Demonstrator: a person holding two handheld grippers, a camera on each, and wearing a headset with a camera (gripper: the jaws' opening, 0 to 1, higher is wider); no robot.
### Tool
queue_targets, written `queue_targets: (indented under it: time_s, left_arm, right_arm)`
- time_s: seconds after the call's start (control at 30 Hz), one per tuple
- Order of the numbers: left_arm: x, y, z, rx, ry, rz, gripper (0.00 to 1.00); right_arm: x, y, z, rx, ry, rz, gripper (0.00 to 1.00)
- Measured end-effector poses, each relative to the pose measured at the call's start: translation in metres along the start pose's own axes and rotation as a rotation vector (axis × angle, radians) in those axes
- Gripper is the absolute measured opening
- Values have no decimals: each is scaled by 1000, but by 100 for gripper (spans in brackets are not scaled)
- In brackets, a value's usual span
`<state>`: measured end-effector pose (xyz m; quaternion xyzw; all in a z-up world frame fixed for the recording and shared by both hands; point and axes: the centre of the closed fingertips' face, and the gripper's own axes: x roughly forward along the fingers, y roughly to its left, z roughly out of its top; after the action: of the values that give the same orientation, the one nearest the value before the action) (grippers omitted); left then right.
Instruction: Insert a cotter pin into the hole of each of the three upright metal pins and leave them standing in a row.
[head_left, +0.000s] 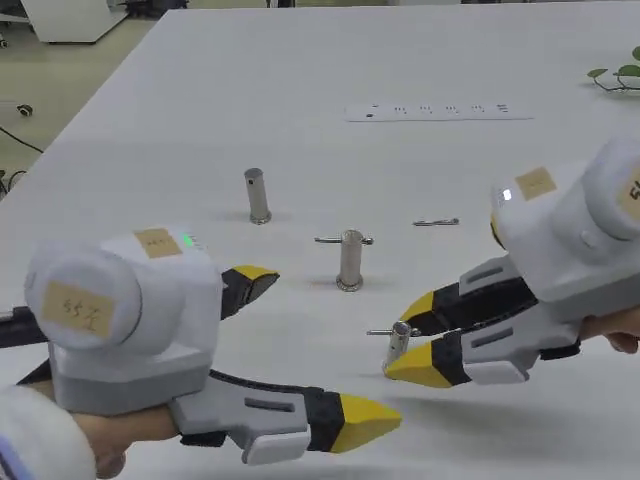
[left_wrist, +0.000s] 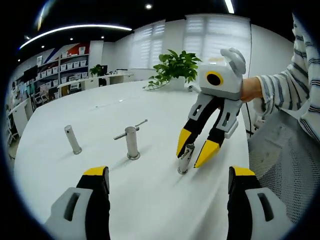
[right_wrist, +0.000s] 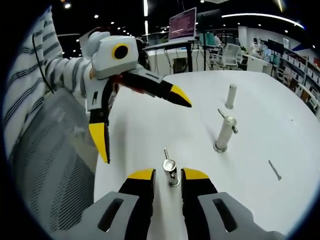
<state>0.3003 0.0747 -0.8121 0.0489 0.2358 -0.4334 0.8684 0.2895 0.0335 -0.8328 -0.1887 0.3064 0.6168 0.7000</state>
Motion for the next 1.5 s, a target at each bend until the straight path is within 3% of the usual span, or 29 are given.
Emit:
queue_targets:
  time_s: [0.3, 0.63, 0.8, 0.97, 1.1, 1.2, 1.37, 1.5]
  left_arm:
    - [-7, 10, -10, -12, 27, 32, 99]
    - [-12, 4, -15, -30, 36, 22, 99]
    - [-15, 4, -30, -28, 86, 25, 99]
    - [-19, 4, -35, -29, 92, 27, 99]
    - [-22, 5, -44, -3, 136, 21, 99]
    - [-23, 7, -47, 1, 145, 24, 99]
    - [-24, 8, -51, -15, 149, 32, 99]
    - [-25, 7, -56, -21, 158, 32, 99]
  right_arm:
    - [4, -1, -5, -10, -4, 1, 20]
    - [12, -1, -8, 6, -10, 1, 17]
    - [14, -2, -8, 0, -11, -2, 16]
    - [14, -4, -9, 5, -12, -6, 13]
    - [13, -4, -9, 22, -29, -3, 12]
    - [13, -3, -9, 6, -27, 1, 12]
    - [12, -10, -8, -30, -28, -48, 10]
    - [10, -12, -7, -46, -32, -55, 9]
